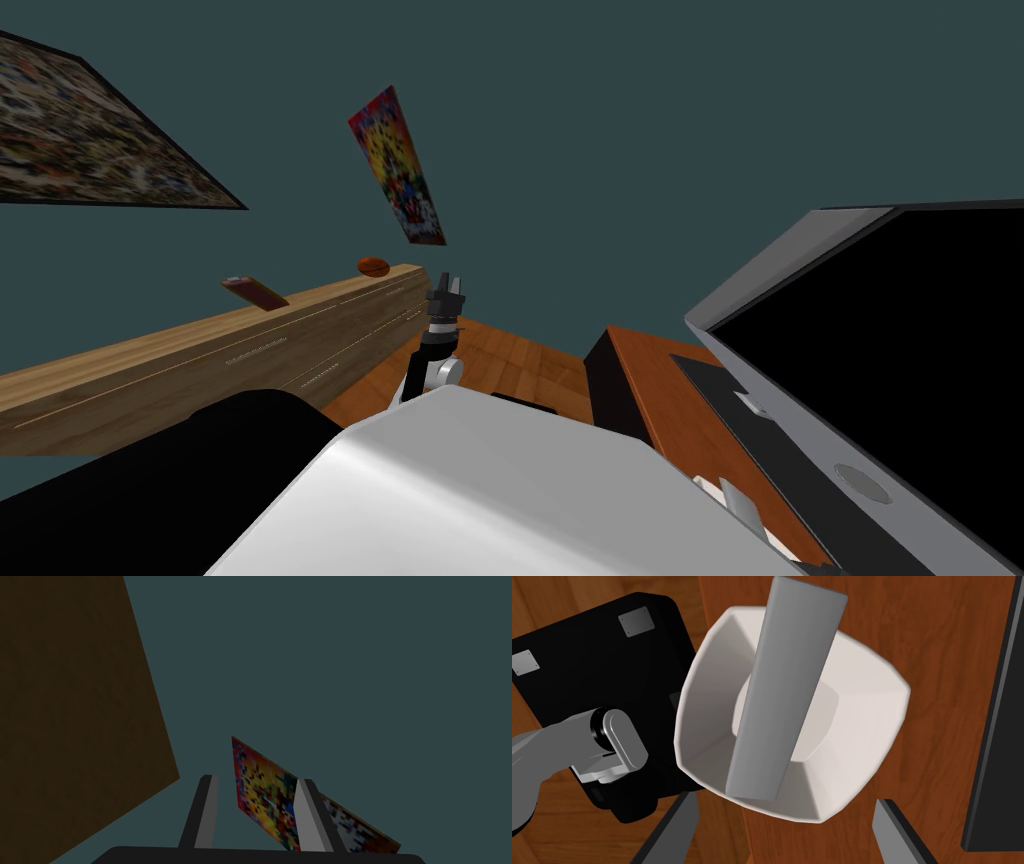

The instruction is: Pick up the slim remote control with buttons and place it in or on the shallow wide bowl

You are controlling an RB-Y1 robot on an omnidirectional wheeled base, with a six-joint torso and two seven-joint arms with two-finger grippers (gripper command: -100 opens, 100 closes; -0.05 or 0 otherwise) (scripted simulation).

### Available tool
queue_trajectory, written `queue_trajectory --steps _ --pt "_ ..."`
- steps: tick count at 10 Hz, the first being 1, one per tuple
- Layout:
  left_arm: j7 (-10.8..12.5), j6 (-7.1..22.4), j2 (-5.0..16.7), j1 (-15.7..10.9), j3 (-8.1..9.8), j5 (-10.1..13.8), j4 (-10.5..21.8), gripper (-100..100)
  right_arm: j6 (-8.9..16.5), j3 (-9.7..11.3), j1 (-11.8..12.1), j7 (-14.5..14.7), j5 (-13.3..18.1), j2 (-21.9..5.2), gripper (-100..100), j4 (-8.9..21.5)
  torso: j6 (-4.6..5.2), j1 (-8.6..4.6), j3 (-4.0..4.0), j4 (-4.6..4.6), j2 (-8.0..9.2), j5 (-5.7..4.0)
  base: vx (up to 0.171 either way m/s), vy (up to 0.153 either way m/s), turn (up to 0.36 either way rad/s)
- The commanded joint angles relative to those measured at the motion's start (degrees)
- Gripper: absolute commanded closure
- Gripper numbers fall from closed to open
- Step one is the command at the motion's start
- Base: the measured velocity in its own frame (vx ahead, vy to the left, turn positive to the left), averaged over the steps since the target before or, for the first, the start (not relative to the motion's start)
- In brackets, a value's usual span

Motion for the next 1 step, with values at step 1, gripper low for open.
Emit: queue_trajectory --steps 1 --pt "0.0 0.0 0.0 0.0 0.0 0.0 0.0 0 0.0 0.0 0.0 0.0 0.0 0.0 0 0.0 0.0 0.0 0.0 0.0 0.0 0.0 0.0 0.0 0.0"
